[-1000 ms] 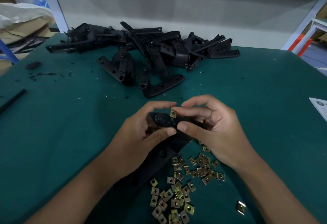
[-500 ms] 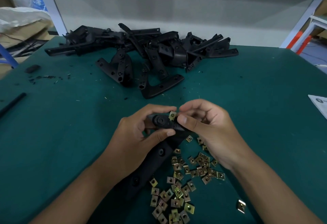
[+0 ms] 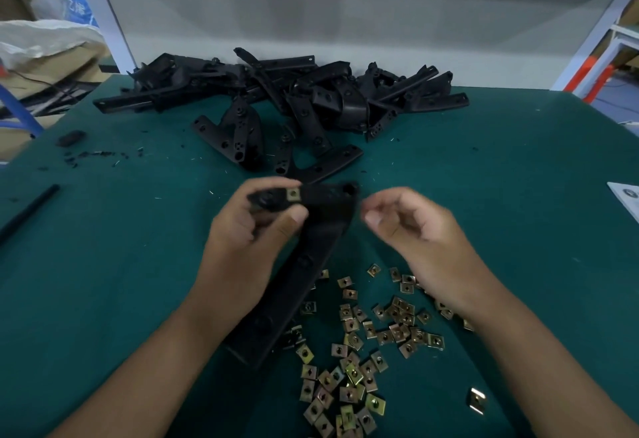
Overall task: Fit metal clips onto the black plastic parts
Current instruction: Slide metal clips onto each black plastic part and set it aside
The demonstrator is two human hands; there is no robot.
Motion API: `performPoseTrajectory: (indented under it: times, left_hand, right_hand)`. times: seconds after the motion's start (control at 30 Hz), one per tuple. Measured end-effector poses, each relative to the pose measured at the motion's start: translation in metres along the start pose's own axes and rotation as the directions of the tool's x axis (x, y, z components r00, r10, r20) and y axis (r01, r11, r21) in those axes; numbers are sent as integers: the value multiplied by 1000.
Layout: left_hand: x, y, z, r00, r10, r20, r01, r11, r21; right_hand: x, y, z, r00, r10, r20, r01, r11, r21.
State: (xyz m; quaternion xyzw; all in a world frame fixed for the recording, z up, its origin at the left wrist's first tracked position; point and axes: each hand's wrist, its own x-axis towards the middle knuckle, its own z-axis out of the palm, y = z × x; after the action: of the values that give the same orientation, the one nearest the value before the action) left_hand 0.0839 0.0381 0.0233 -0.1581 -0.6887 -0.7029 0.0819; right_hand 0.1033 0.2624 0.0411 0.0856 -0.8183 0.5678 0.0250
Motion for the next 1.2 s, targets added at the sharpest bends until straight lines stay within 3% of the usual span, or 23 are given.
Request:
performPoseTrajectory:
  times: [0.07,0.17,0.27,0.53,0.6,0.7,0.77,0.83,0.97,1.2]
  left_hand:
    - [5,-1,-9,995,-76,-63,67,990,-127]
    - [10,-3,-19,969,-240,-56,210,923,-323]
    - [10,-2,-20,965,-263,18,253,908,-335]
    - [6,0,-17,962,-257,88,268,953,-143]
    - [5,1,-17,960,-265,88,277,946,-167]
    - [3,4,-17,947,-289,139,316,914,-255]
    - [2,6,-15,943,-284,172,325,899,-293]
    - [1,7,-13,945,-274,178,318,896,-310]
    - [0,5,-11,949,-254,188,301,907,-295]
    - [0,3,-8,951,-242,192,281,936,-214]
  right_hand:
    - [-1,5,-2,982,50,183,-4,969,-245]
    - [-2,14,7,926,42,376,176,832,-527]
    - [-3,16,11,929,-30,368,240,807,-540]
    - [-1,15,11,955,-44,294,174,885,-432]
    - [0,12,9,981,-59,185,120,934,-337]
    - [3,4,3,998,49,47,-51,997,56]
    - [4,-1,1,990,123,68,-140,920,366]
    - [5,-6,-1,982,162,103,-190,766,614]
    - [6,-13,-3,979,162,125,-201,645,737]
    - [5,-13,-3,973,158,165,-228,604,764]
